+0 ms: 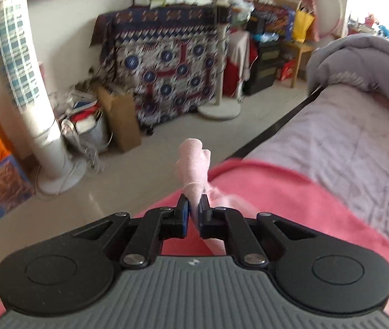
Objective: Fold clothes
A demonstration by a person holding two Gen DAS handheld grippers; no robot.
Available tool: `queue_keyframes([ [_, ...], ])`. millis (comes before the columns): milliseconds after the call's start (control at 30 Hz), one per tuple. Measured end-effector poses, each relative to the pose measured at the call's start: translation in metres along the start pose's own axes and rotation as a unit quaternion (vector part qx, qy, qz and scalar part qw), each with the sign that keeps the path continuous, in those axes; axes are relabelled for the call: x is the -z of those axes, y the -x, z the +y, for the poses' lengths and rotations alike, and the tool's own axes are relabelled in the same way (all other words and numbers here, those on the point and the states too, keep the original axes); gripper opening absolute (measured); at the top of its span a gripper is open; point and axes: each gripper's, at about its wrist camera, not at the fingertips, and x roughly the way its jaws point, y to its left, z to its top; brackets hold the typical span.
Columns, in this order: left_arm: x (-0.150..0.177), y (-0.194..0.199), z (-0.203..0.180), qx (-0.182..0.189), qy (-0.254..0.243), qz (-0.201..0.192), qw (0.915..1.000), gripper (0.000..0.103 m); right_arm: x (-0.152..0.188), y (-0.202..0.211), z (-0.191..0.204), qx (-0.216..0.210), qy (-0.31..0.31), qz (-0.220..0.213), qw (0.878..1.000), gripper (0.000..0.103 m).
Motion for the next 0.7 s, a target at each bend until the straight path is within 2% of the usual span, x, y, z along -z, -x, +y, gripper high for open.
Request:
queue_keyframes([
  [67, 0.015, -0.006, 0.022, 0.001, 0.026, 0.021, 0.9995, 0.019, -0.01, 0.01, 0.002, 0.01, -0.014, -0.015, 1.0, 0.092],
  [167, 0.026, 0.0, 0.048, 0.016, 0.064, 0.015, 0.9977, 0.034, -0.026, 0.018, 0.002, -0.015, -0.043, -0.036, 0.998, 0.093],
  [300, 0.012, 0.009, 0.069, 0.016, 0.109, 0.001, 0.9939, 0.036, -0.025, -0.007, 0.014, 0.003, -0.016, 0.004, 1.0, 0.095],
  [333, 0.005, 0.011, 0.075, 0.013, 0.12, -0.005, 0.9927, 0.035, -0.019, -0.015, 0.016, 0.008, -0.01, 0.014, 1.0, 0.099],
  [400, -0.01, 0.018, 0.08, -0.004, 0.129, -0.024, 0.9913, 0.029, -0.008, -0.019, 0.012, 0.003, -0.026, 0.005, 1.0, 0.103],
  [433, -0.019, 0.021, 0.082, -0.002, 0.122, -0.04, 0.9917, 0.031, -0.009, -0.019, 0.01, -0.001, -0.031, 0.008, 0.999, 0.103],
  [500, -0.033, 0.03, 0.079, 0.001, 0.074, -0.08, 0.9941, 0.042, -0.008, -0.018, 0.01, 0.0, -0.03, 0.006, 1.0, 0.103],
  [600, -0.041, 0.037, 0.06, 0.006, -0.026, -0.103, 0.9943, 0.045, -0.007, -0.018, 0.011, 0.002, -0.028, 0.006, 1.0, 0.103],
  [633, -0.04, 0.039, 0.05, 0.021, -0.073, -0.103, 0.9917, 0.046, -0.007, -0.018, 0.011, 0.002, -0.028, 0.006, 1.0, 0.103],
  [667, -0.034, 0.04, 0.034, 0.04, -0.135, -0.101, 0.9848, 0.046, -0.007, -0.018, 0.012, 0.002, -0.028, 0.006, 1.0, 0.103],
  [700, -0.026, 0.041, 0.018, 0.054, -0.2, -0.101, 0.9731, 0.046, -0.007, -0.019, 0.012, 0.002, -0.028, 0.006, 1.0, 0.103],
])
